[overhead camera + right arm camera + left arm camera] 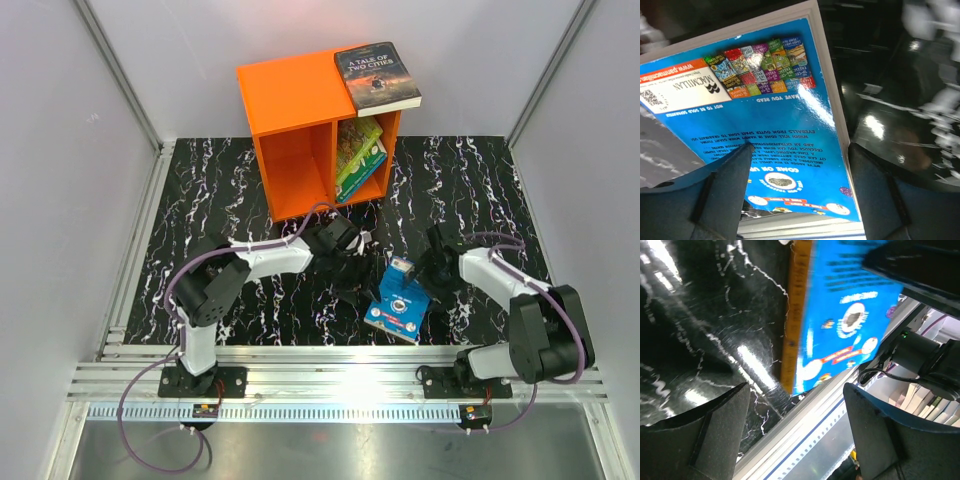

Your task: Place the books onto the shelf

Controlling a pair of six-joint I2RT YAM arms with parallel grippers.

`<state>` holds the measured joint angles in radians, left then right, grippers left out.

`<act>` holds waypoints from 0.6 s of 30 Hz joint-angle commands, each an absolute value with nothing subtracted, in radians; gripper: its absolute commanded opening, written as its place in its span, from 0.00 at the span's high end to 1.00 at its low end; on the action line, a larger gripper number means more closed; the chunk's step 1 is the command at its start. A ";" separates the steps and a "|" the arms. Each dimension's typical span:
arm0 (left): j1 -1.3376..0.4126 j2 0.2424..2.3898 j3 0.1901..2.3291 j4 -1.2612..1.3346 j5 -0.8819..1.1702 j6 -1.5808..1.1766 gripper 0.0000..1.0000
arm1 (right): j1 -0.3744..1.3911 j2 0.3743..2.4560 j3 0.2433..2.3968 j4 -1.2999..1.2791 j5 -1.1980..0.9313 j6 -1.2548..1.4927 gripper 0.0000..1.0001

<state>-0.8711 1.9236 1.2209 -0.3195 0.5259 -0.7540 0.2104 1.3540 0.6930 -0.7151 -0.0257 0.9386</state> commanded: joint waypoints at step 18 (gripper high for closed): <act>-0.827 1.832 0.974 -0.083 0.571 -0.850 0.23 | 0.373 1.536 0.692 -0.341 -0.158 0.896 1.00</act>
<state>-0.8127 1.8416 1.0119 -0.1680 0.5652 -0.8368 0.3508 1.4998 0.7681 -0.3843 -0.0967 0.8639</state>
